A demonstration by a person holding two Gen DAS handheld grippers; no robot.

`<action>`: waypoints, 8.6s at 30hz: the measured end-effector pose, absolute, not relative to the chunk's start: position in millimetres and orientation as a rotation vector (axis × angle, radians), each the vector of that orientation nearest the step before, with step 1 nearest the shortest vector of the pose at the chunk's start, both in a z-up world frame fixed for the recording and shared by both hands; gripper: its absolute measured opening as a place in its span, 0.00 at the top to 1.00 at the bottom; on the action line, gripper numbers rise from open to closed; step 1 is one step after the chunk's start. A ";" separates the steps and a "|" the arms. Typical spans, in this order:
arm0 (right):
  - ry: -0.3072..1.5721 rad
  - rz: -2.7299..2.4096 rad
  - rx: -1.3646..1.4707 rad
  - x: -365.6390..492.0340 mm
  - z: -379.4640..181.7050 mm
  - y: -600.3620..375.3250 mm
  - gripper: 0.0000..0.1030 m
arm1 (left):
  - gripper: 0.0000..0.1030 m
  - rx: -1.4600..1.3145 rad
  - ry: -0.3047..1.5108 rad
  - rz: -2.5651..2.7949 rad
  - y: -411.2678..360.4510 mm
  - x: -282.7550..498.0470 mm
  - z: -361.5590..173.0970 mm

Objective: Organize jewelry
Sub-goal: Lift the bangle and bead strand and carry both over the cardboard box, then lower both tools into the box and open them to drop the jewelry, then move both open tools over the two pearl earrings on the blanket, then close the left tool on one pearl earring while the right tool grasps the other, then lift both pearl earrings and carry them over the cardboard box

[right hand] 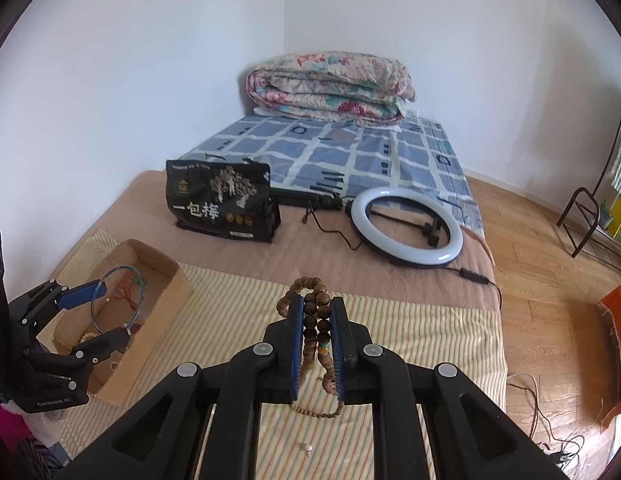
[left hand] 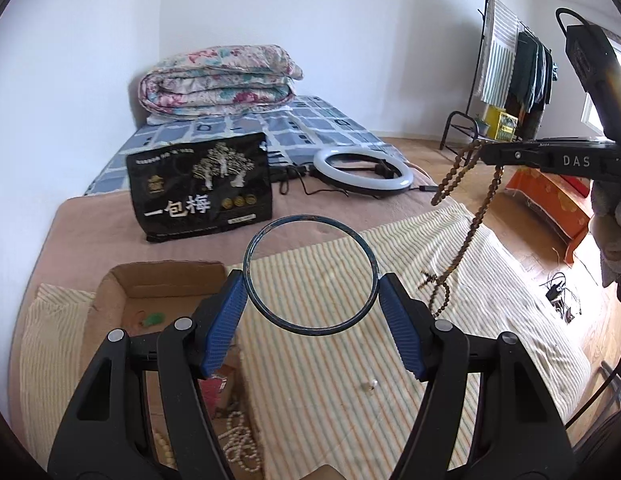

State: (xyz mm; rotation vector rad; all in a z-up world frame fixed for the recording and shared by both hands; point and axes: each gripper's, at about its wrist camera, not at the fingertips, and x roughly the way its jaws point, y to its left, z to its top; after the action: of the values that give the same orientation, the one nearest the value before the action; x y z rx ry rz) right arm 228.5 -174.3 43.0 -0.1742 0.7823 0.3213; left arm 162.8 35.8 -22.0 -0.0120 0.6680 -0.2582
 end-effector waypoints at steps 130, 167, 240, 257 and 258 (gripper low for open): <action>0.805 -0.167 0.222 71.9 -108.3 -237.7 0.20 | 0.35 0.058 0.825 -0.344 -51.9 94.7 -121.8; 0.868 0.078 0.048 87.2 -146.5 -224.2 0.40 | 0.43 0.060 0.842 -0.351 -36.8 108.5 -147.7; 0.847 0.148 0.036 128.7 -132.2 -218.3 0.94 | 0.94 0.016 0.859 -0.337 -39.3 139.8 -149.6; 0.765 0.191 0.088 90.8 -66.7 -169.8 0.94 | 0.94 0.039 0.779 -0.293 -4.1 104.6 -93.1; 0.759 0.197 0.078 90.1 -63.2 -163.4 0.94 | 0.94 0.036 0.776 -0.291 -1.3 103.0 -90.2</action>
State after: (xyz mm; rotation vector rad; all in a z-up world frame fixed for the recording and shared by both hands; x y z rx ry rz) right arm 90.1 -163.4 -63.2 0.0776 0.7586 0.1973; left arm 103.0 -1.3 -90.2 0.0364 0.7756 -0.2910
